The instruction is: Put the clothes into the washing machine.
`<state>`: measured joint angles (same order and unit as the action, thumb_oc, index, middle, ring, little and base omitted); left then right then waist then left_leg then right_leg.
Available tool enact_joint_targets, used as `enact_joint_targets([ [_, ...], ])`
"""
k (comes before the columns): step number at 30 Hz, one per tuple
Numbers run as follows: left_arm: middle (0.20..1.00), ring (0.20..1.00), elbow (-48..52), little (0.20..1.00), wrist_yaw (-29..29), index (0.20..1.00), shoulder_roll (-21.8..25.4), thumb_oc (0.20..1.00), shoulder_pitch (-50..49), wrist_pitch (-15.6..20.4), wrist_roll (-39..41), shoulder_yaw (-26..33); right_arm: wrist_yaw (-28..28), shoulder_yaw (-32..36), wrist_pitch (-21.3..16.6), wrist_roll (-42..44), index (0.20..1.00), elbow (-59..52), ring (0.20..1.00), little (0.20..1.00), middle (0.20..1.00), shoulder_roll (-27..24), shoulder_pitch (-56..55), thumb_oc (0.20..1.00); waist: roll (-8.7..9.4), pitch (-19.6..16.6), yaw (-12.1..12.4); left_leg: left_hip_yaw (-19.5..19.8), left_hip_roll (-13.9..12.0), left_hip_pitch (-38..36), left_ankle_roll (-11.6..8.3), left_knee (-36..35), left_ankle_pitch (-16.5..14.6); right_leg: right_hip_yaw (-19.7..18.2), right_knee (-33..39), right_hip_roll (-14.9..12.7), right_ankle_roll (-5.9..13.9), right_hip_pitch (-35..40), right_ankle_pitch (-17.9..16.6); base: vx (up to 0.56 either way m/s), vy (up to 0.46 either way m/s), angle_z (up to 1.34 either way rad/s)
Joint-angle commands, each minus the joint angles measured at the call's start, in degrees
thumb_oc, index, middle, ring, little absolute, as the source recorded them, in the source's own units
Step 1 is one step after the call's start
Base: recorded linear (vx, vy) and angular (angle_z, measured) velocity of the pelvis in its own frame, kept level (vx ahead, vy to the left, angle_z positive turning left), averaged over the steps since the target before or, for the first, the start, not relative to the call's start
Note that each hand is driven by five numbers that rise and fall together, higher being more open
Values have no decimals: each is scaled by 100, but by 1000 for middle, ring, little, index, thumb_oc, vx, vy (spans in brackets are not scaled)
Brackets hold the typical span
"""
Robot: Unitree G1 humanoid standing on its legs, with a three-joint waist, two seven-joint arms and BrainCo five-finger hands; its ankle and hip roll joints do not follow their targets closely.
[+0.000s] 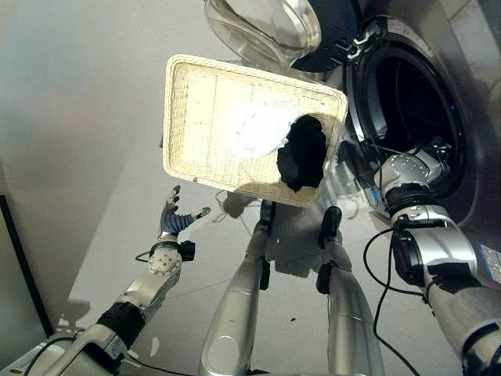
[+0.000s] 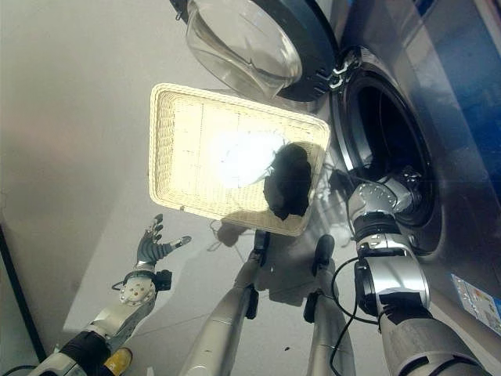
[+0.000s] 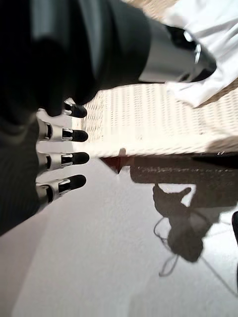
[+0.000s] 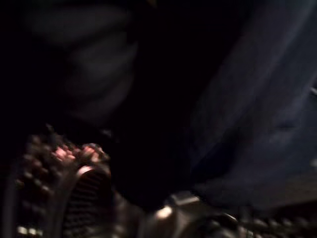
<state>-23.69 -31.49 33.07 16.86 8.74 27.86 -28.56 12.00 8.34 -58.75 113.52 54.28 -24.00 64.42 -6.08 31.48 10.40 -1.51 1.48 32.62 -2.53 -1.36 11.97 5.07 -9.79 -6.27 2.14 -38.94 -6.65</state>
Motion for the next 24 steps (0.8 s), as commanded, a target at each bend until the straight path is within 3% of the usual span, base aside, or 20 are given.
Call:
enact_joint_targets([
  [1,1000,1000,87,1000,-68,1000,-138,1000,-300,170,22,122,152,-362,-520,-52,1000,-894,1000,1000,1000,-2052,568,1000,-396,-168,-543,217,213,-29,-97,558,-538,379,29,171,159,259,109,26,74,-3],
  [3,1000,1000,78,1000,-119,1000,-207,1000,-280,199,-7,91,230,-398,-319,-52,1000,-872,1000,1000,1000,-1919,519,1000,-437,-168,-557,201,227,-60,-98,549,-541,361,53,150,156,285,119,17,69,-2],
  [6,1000,1000,107,1000,-321,1000,-263,1000,-219,268,-106,31,584,-581,374,-191,1000,-573,1000,1000,1000,-1768,470,1000,-494,-168,-580,166,242,-102,-99,502,-524,323,113,139,147,304,103,11,74,-6],
  [7,1000,1000,135,1000,-551,1000,-280,1000,-152,355,-322,-10,1317,-792,1316,-1185,1000,-229,1000,1000,1000,-1640,424,1000,-529,-168,-582,132,248,-156,-100,481,-535,307,137,139,138,347,124,5,72,-15],
  [8,1000,1000,142,1000,-600,1000,-287,1000,-129,358,-372,-8,1471,-811,1433,-1382,1000,-224,1000,1000,1000,-1617,440,1000,-537,-168,-586,123,247,-145,-102,477,-519,303,149,139,134,339,109,3,99,-11],
  [11,1000,1000,165,1000,-940,1000,-298,1000,163,323,-809,-18,1379,-1050,2558,-2323,1000,60,1000,1000,1000,-1306,316,1000,-554,-168,-617,48,221,-134,-122,447,-496,265,167,163,115,321,117,-13,77,-6],
  [15,1000,1000,154,1000,-1054,1000,-291,1000,597,206,-977,-21,1386,-1243,3012,-3838,1000,-44,1000,1000,1000,-960,-57,1000,-501,-168,-702,-29,220,-60,-142,514,-494,216,154,193,97,252,105,-16,55,-22],
  [16,1000,1000,70,1000,-1069,1000,-352,1000,835,139,-1091,-3,1387,-1353,3140,-4682,1000,-100,1000,1000,1000,-812,-227,1000,-465,-168,-768,-62,223,-9,-149,563,-504,188,134,213,96,197,101,-19,83,-19],
  [18,1000,1000,-62,1000,-1084,1000,-387,1000,1040,107,-1148,12,1534,-1464,3272,-5467,1000,-246,1000,1000,1000,-695,-349,1000,-418,-168,-812,-112,219,60,-159,632,-522,175,107,213,97,129,97,-20,63,-13],
  [19,1000,1000,-238,1000,-1136,1000,-417,1000,1314,-74,-1280,69,1476,-1624,3380,-6168,1000,-382,1000,1000,1000,-591,-592,1000,-343,-168,-892,-175,212,134,-165,715,-548,165,87,219,104,70,83,-7,76,-11],
  [22,1000,1000,-784,1000,-1208,1000,-497,1000,1731,-216,-1309,237,1233,-1922,3466,-6789,1000,-591,1000,1000,1000,-442,-1023,1000,-181,-168,-1064,-277,180,251,-178,861,-600,95,45,266,107,-48,59,-4,78,-9],
  [24,1000,1000,-1301,1000,-1314,1000,-574,1000,2118,-384,-1389,346,897,-2069,3393,-6633,1000,-770,1000,1000,1000,-355,-1442,1000,-18,-168,-1227,-379,153,356,-174,977,-643,21,16,316,114,-150,41,-6,62,-15],
])
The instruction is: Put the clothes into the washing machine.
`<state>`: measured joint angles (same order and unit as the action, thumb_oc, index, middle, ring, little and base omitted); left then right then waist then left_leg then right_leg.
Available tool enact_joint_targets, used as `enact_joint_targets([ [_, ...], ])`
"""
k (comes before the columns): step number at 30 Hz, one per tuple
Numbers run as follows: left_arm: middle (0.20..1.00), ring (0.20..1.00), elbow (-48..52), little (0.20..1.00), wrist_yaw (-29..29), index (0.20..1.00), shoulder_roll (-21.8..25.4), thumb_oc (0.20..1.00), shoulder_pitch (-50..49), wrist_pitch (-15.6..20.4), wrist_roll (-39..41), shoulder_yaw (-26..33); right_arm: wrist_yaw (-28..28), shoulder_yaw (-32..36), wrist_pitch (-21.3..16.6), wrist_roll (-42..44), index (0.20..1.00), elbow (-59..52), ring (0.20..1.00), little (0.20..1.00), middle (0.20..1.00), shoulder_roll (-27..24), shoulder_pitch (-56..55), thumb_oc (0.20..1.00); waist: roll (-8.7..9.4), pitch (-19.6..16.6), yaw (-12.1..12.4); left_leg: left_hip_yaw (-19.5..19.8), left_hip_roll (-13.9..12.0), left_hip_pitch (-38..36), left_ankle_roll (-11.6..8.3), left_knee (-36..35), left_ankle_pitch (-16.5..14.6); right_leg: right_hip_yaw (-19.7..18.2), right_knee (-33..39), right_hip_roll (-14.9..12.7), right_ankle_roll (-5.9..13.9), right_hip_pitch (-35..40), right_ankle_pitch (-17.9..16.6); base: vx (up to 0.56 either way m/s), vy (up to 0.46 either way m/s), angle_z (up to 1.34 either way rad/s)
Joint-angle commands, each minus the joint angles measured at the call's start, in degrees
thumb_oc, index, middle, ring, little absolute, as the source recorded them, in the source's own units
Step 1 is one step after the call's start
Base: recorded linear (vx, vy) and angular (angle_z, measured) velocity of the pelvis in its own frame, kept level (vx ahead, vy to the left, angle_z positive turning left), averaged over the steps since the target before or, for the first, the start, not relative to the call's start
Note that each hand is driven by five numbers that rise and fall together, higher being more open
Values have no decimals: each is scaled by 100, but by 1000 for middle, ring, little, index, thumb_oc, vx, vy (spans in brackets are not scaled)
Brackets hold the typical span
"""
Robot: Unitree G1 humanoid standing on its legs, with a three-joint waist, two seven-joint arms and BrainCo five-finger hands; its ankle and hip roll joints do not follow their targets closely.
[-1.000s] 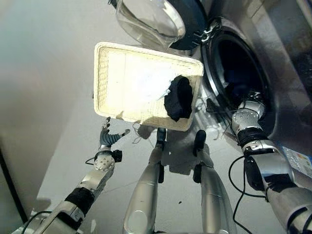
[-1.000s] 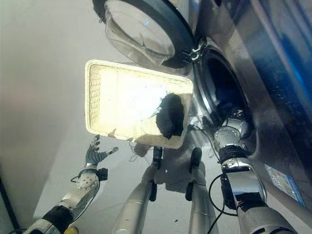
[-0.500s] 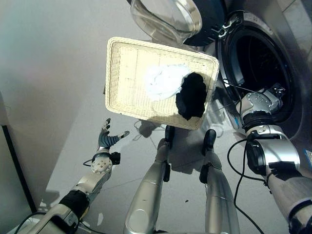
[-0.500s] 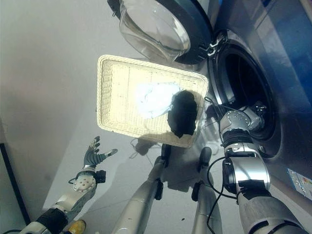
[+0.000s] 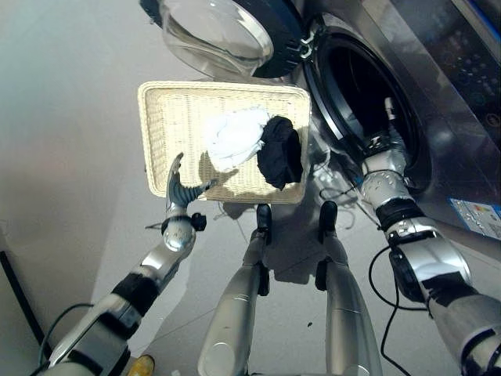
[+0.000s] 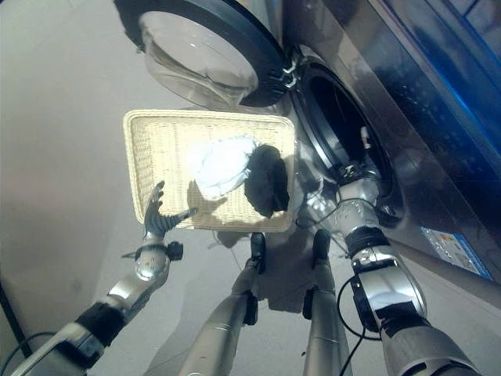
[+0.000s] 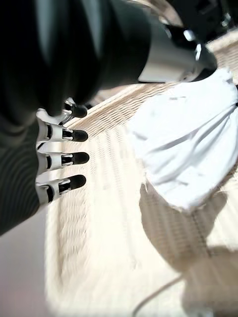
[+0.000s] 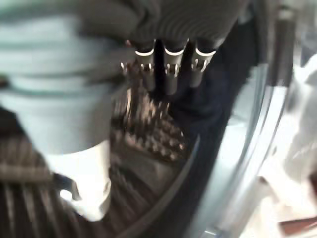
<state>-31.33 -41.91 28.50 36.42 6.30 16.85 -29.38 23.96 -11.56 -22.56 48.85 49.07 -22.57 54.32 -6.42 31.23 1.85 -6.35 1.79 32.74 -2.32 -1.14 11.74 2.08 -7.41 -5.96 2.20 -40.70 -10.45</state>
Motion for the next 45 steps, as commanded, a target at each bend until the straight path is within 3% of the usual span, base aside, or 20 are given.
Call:
enact_joint_targets([
  [1,1000,1000,-683,1000,-296,1000,-128,1000,273,-175,-316,440,-397,-96,-275,-157,1000,-268,1000,1000,1000,-469,-540,1000,64,-144,-415,79,113,376,-195,993,-632,297,-231,299,112,-1,412,-2,25,-12],
  [4,1000,1000,-1704,1000,-244,1000,-75,1000,1218,-693,-394,621,-602,-330,-480,-170,1000,-567,1000,1000,1000,-310,-1124,1000,369,-144,-749,-66,79,540,-205,1382,-866,171,-309,347,135,-137,415,14,41,-11],
  [8,1000,1000,-2528,1000,-187,1000,99,1000,1850,-1190,-537,553,-659,-555,-471,-113,1000,-723,1000,1000,1000,-261,-1287,1000,577,-144,-1000,-221,68,711,-200,1827,-1119,72,-379,348,135,-307,381,-10,84,-14],
  [12,1000,1000,-2901,1000,-74,1000,202,1000,2050,-1395,-637,520,-770,-623,-481,30,1000,-768,1000,1000,1000,-271,-1393,1000,657,-144,-1097,-281,63,778,-183,2022,-1238,24,-426,351,133,-384,374,-1,41,-14],
  [14,1000,1000,-3480,1000,52,1000,435,1000,2437,-1919,-779,352,-1033,-860,-406,-170,1000,-1085,1000,1000,1000,-371,-1620,1000,817,-144,-1320,-432,54,927,-139,2407,-1489,-147,-532,357,133,-579,367,-7,154,-25],
  [16,1000,1000,-3712,1000,113,1000,524,1000,2572,-2033,-839,282,-1220,-908,-434,-168,1000,-1143,1000,1000,1000,-406,-1727,1000,854,-144,-1407,-521,26,973,-133,2483,-1552,-203,-553,356,143,-659,362,-1,83,-15],
  [17,1000,1000,-3850,1000,188,1000,630,1000,2681,-2295,-947,209,-1376,-963,-428,-68,1000,-1292,1000,1000,1000,-454,-1850,1000,898,-144,-1487,-576,4,1009,-130,2551,-1607,-248,-560,349,151,-722,344,0,63,-15],
  [18,1000,1000,-3850,1000,189,1000,630,1000,2683,-2296,-948,208,-1377,-962,-428,-67,1000,-1293,1000,1000,1000,-454,-1851,1000,898,-144,-1485,-578,3,1011,-129,2553,-1609,-249,-562,350,151,-724,344,-9,67,-9],
  [19,1000,1000,-3982,1000,217,1000,724,1000,2772,-2640,-1113,83,-1513,-1027,-451,-60,1000,-1498,1000,1000,1000,-479,-1999,1000,952,-144,-1581,-646,-19,1069,-125,2619,-1672,-303,-564,348,170,-817,321,-8,53,-9],
  [26,1000,1000,-4201,1000,678,1000,943,1000,3078,-3701,-1849,-346,-1909,-1103,-353,53,1000,-2069,1000,1000,1000,-506,-2268,1000,1067,-144,-1783,-703,-44,1229,-122,2815,-1831,-423,-537,346,200,-1037,234,-8,52,-6],
  [28,595,595,-4256,595,1314,595,995,595,3152,-4154,-2290,-637,-1985,-1084,-308,94,1000,-2239,1000,1000,1000,-531,-2323,1000,1086,-144,-1838,-701,-32,1247,-119,2858,-1878,-454,-514,339,208,-1065,204,-7,41,-4],
  [29,595,595,-4257,595,1327,595,997,595,3159,-4156,-2301,-640,-1985,-1081,-307,93,1000,-2240,1000,1000,1000,-530,-2324,1000,1088,-144,-1835,-702,-32,1249,-119,2860,-1879,-454,-514,340,208,-1067,204,-5,66,-5],
  [30,316,316,-4451,316,2175,316,999,316,3181,-4433,-2395,-916,-2057,-1057,-218,55,1000,-2374,1000,1000,1000,-599,-2286,1000,1079,-144,-1893,-697,-17,1279,-115,2882,-1907,-494,-496,326,208,-1125,169,-4,81,-6],
  [31,200,200,-4577,200,2467,200,984,200,3151,-4410,-2369,-971,-2060,-1054,-185,26,1000,-2419,1000,1000,1000,-614,-2264,1000,1065,-144,-1911,-698,-15,1283,-114,2880,-1910,-506,-497,323,207,-1141,171,-5,102,-6],
  [36,200,200,-4863,200,2990,200,862,200,3001,-3987,-2007,-949,-1985,-1076,36,-122,1000,-2479,1000,1000,1000,-618,-2122,1000,1006,-144,-1918,-669,-5,1271,-106,2834,-1874,-543,-539,349,181,-1139,223,-1,46,-9],
  [37,200,200,-4872,200,2982,200,818,200,2942,-3661,-1696,-901,-1951,-1100,74,-175,1000,-2460,1000,1000,1000,-621,-2072,1000,978,-144,-1904,-644,1,1262,-105,2779,-1831,-560,-559,376,173,-1131,252,-2,24,-5],
  [39,200,200,-4817,200,2886,200,782,200,2872,-3383,-1367,-805,-1911,-1117,130,-248,1000,-2481,1000,1000,1000,-604,-2074,1000,956,-144,-1876,-614,7,1237,-98,2707,-1780,-566,-573,405,160,-1104,282,0,0,0],
  [40,200,200,-4715,200,2712,200,729,200,2799,-2878,-744,-654,-1844,-1150,190,-398,1000,-2512,1000,1000,1000,-570,-2070,1000,925,-144,-1835,-571,20,1201,-94,2611,-1711,-566,-591,440,150,-1067,317,0,0,0],
  [43,200,200,-4294,200,2562,200,633,200,2633,-1983,232,-74,-1781,-1138,331,-662,1000,-2651,1000,1000,1000,-462,-2141,1000,831,-144,-1704,-445,38,1101,-85,2372,-1539,-532,-645,530,117,-955,427,-33,-33,2],
  [45,200,200,-4077,200,2449,200,626,200,2541,-1808,294,61,-1767,-1126,355,-783,1000,-2696,1000,1000,1000,-442,-2179,1000,783,-144,-1648,-382,56,1053,-85,2288,-1473,-508,-656,550,110,-894,456,-29,-47,9],
])
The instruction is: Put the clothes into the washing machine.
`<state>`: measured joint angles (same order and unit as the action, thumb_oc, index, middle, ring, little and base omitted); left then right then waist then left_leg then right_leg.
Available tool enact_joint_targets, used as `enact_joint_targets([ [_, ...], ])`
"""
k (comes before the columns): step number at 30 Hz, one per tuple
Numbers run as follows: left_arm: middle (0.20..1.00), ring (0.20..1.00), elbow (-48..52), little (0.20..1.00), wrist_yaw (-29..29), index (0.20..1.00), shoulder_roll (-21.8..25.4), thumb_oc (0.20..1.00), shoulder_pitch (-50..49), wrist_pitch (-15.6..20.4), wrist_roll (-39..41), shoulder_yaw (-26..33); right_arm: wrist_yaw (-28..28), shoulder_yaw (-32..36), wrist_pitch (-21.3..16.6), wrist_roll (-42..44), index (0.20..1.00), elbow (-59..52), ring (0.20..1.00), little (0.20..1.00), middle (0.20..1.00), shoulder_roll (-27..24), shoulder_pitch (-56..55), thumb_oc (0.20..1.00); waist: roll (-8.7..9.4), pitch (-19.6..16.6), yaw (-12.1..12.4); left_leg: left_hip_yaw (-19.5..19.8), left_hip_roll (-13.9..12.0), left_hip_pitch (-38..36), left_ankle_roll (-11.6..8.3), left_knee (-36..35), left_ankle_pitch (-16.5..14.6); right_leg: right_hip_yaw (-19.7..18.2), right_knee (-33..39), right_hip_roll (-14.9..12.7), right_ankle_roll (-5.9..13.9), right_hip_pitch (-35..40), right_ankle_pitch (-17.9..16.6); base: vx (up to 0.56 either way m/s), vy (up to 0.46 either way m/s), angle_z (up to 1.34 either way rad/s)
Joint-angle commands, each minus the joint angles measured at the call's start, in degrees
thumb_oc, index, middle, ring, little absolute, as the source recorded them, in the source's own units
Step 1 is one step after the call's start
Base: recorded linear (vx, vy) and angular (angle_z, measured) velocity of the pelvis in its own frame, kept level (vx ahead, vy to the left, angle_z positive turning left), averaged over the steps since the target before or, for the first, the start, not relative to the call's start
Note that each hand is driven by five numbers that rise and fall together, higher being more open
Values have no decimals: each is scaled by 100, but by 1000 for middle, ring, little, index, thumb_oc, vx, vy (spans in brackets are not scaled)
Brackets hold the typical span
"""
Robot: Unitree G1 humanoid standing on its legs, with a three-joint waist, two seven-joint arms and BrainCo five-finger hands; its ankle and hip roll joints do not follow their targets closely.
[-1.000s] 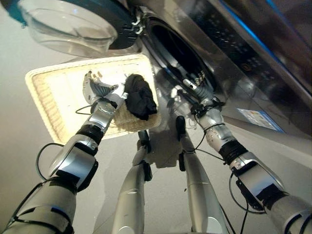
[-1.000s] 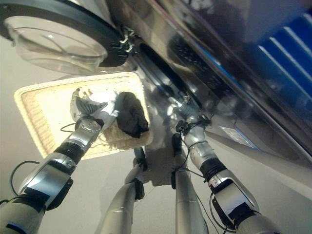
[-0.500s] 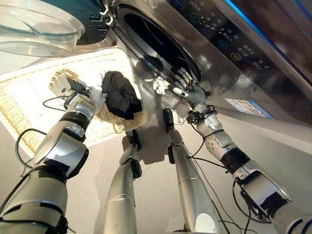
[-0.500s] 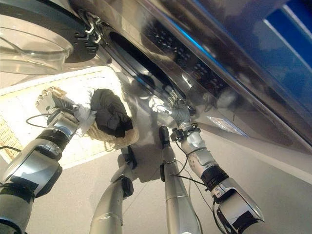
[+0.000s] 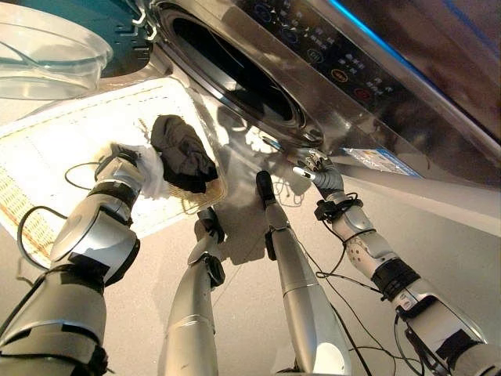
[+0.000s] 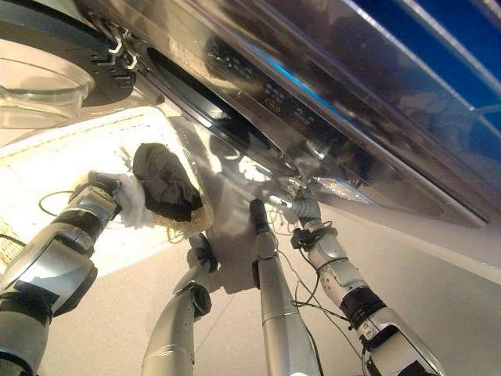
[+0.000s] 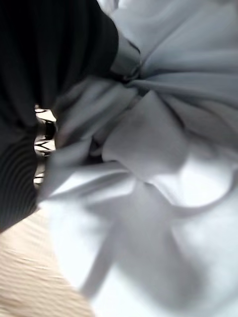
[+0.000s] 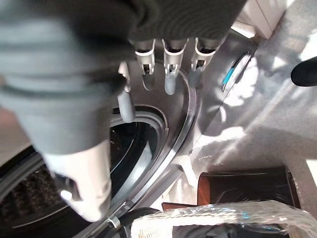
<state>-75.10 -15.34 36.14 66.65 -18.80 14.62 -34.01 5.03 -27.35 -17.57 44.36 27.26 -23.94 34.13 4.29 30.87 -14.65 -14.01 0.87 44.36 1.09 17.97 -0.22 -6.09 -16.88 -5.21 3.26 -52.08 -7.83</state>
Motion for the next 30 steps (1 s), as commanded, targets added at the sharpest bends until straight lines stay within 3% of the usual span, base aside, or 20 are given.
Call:
enact_joint_targets([
  [1,200,200,549,200,-393,200,-123,200,-606,784,512,591,125,472,-104,-327,1000,-567,1000,1000,1000,-308,-205,1000,-328,-107,62,447,171,-159,-428,295,-205,341,292,489,-8,312,208,-34,-61,13],
  [8,200,200,1832,200,-1661,200,175,200,-1279,940,226,1042,63,509,-62,-625,1000,-673,1000,1000,1000,-227,-457,1000,-528,-107,503,802,182,-554,-475,-391,241,593,378,540,-57,813,345,-47,-91,21],
  [12,200,200,2436,200,-2129,200,306,200,-1681,1168,155,1460,92,461,-89,-797,1000,-766,1000,1000,1000,-116,-644,1000,-627,-107,793,1045,107,-850,-538,-818,496,796,328,540,-86,1157,552,-64,-121,25],
  [16,200,200,2979,200,-2178,200,321,200,-2029,1397,224,1699,132,428,-32,-1123,1000,-828,1000,1000,1000,-16,-677,1000,-703,-107,1007,1189,63,-1010,-577,-1048,652,970,296,505,-95,1354,636,-69,-127,31],
  [19,200,200,3483,200,-1889,200,248,200,-2378,1623,232,1808,189,384,92,-1804,1000,-910,1000,1000,1000,2,-633,1000,-759,-107,1187,1303,50,-1153,-594,-1141,700,1109,231,454,-92,1537,737,-59,-116,31],
  [20,200,200,3899,200,-1581,200,187,200,-2609,1725,313,1849,191,326,307,-2131,1000,-995,1000,1000,1000,-29,-578,1000,-783,-107,1304,1390,53,-1243,-599,-1128,677,1191,125,406,-94,1651,854,-57,-120,29],
  [25,200,200,4806,200,-546,200,95,200,-2990,1924,675,1873,46,174,571,-2795,1000,-1052,1000,1000,1000,-156,-349,1000,-860,-107,1519,1528,54,-1330,-597,-1077,700,1365,-48,334,-109,1813,974,-20,-66,30],
  [28,200,200,5801,200,601,200,104,200,-3304,1961,1202,1753,-291,17,707,-2996,1000,-1021,1000,1000,1000,-223,-185,1000,-925,-107,1690,1629,97,-1430,-583,-976,644,1522,-228,252,-118,1982,1134,-33,-75,24],
  [29,200,200,5809,200,602,200,107,200,-3295,1957,1201,1764,-291,18,707,-2996,1000,-1020,1000,1000,1000,-226,-167,1000,-935,-107,1693,1631,87,-1399,-583,-984,678,1527,-197,263,-120,1961,1084,-18,-66,26],
  [30,200,200,6426,200,1219,200,136,200,-3396,1842,1512,1589,-406,-93,774,-2998,1000,-1013,1000,1000,1000,-209,-55,1000,-1007,-107,1776,1668,113,-1476,-569,-940,664,1601,-277,225,-128,2067,1139,-23,-43,24],
])
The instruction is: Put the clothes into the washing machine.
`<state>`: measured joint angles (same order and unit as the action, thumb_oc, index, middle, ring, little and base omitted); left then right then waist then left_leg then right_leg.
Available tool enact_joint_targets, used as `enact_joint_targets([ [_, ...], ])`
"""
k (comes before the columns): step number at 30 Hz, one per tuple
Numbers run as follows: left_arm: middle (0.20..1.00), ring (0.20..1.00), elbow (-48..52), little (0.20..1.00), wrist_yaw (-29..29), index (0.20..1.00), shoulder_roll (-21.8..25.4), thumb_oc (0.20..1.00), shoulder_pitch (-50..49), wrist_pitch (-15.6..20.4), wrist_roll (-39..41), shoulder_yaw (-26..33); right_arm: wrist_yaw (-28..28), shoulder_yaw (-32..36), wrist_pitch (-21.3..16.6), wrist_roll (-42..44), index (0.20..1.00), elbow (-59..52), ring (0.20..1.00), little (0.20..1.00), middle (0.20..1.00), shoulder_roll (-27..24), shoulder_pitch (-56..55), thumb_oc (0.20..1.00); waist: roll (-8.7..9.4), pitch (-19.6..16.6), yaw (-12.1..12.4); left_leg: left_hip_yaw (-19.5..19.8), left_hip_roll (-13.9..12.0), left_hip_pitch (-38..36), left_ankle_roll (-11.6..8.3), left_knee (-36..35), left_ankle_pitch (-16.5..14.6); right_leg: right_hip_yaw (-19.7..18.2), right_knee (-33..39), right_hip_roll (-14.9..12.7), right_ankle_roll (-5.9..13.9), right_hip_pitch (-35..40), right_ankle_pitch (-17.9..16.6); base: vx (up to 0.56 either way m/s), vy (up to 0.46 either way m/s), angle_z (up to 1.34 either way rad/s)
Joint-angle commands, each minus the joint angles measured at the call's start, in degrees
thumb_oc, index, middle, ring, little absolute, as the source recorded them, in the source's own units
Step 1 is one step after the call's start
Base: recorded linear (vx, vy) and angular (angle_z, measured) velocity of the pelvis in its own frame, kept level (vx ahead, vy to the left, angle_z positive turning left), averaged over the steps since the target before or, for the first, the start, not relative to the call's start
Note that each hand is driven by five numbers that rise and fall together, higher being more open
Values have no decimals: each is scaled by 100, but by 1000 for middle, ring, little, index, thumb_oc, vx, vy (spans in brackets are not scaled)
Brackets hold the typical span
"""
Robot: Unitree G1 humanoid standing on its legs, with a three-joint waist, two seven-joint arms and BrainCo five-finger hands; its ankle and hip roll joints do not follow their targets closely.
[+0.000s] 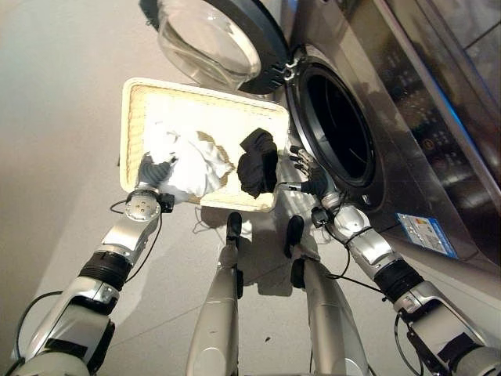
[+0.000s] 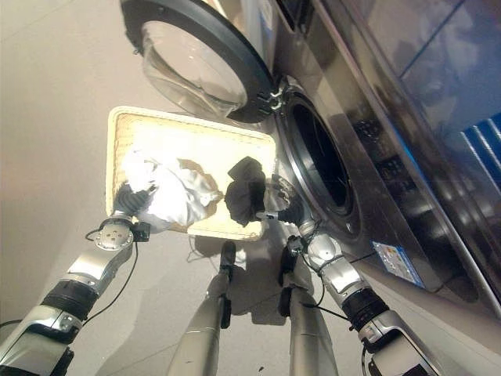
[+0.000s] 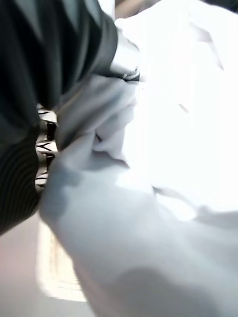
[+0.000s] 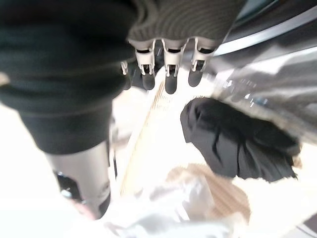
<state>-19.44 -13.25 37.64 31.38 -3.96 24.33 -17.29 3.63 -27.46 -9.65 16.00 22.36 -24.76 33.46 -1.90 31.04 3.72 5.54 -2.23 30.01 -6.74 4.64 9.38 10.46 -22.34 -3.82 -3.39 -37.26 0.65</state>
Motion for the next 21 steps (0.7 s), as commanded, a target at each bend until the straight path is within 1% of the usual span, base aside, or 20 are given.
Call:
enact_joint_targets([
  [1,200,200,864,200,1010,200,-13,200,131,353,541,-81,-266,-82,-18,-162,1000,-521,1000,1000,1000,-128,15,1000,-391,-124,-59,-284,420,-38,213,392,-294,-51,276,89,537,586,283,0,-60,21],
  [2,200,200,1079,200,1300,200,-36,200,86,341,652,-174,-338,-133,-29,-207,1000,-495,1000,1000,1000,-97,62,1000,-413,-124,-37,-291,436,-102,215,418,-331,-11,202,53,539,655,367,-13,-34,36],
  [3,200,200,1272,200,1495,200,-34,200,88,316,715,-257,-373,-180,-25,-206,1000,-487,1000,1000,1000,-77,135,1000,-450,-124,-1,-305,416,-84,211,416,-296,35,225,52,542,667,323,5,-51,39],
  [4,200,200,1446,200,1641,200,-33,200,80,242,780,-363,-379,-241,31,-177,1000,-500,1000,1000,1000,-33,163,1000,-457,-124,2,-312,433,-135,207,422,-321,61,177,23,550,721,392,-14,-58,40],
  [5,200,200,1615,200,1890,200,-15,200,136,160,855,-480,-451,-312,134,-173,1000,-517,1000,1000,1000,25,257,1000,-492,-124,41,-325,411,-121,205,395,-265,101,212,38,548,736,344,7,-39,19],
  [7,200,200,1695,200,1980,200,3,200,158,121,915,-535,-477,-349,186,-171,1000,-544,1000,1000,1000,47,285,1000,-498,-124,50,-325,409,-125,211,387,-260,112,209,39,550,742,345,-3,-45,12],
  [8,200,200,1869,200,2173,200,20,200,187,36,1041,-608,-560,-438,337,-131,1000,-627,1000,1000,1000,76,310,1000,-506,-124,64,-326,401,-136,218,342,-234,124,228,42,560,763,343,4,-66,8],
  [10,200,200,2061,200,2406,200,33,200,220,-27,1275,-762,-632,-614,513,-45,1000,-709,1000,1000,1000,140,309,1000,-505,-124,74,-330,382,-153,223,245,-186,122,282,57,573,785,318,7,-59,8],
  [12,200,200,2134,200,2500,200,40,200,207,-48,1291,-813,-615,-681,533,54,1000,-724,1000,1000,1000,160,294,1000,-507,-124,80,-329,381,-158,233,213,-177,126,298,64,581,784,309,3,-40,3],
  [14,200,200,2210,200,2570,200,59,200,227,-58,1231,-922,-645,-760,641,261,1000,-765,1000,1000,1000,195,296,1000,-500,-124,79,-336,379,-142,243,194,-166,125,310,70,585,760,286,0,0,0],
  [15,200,200,2300,200,2650,200,40,200,253,-126,1166,-997,-705,-818,717,466,1000,-824,1000,1000,1000,222,269,1000,-490,-124,74,-329,389,-101,263,205,-164,110,304,70,590,709,264,0,0,0],
  [16,200,200,2329,200,2633,200,34,200,270,-136,1132,-1061,-702,-858,737,556,1000,-858,1000,1000,1000,233,244,1000,-485,-124,63,-328,393,-79,271,217,-168,102,300,69,594,685,252,-16,-28,5],
  [19,200,200,2334,200,2506,200,-35,200,353,-263,1076,-1305,-799,-961,775,1323,1000,-937,1000,1000,1000,363,98,1000,-470,-124,15,-318,415,-51,303,244,-195,52,283,66,607,638,228,5,-24,9],
  [21,200,200,2309,200,2374,200,-101,200,376,-375,954,-1388,-924,-961,748,1667,1000,-982,1000,1000,1000,485,1,1000,-453,-124,-12,-339,416,-62,319,217,-199,41,306,75,620,643,216,1,-29,2],
])
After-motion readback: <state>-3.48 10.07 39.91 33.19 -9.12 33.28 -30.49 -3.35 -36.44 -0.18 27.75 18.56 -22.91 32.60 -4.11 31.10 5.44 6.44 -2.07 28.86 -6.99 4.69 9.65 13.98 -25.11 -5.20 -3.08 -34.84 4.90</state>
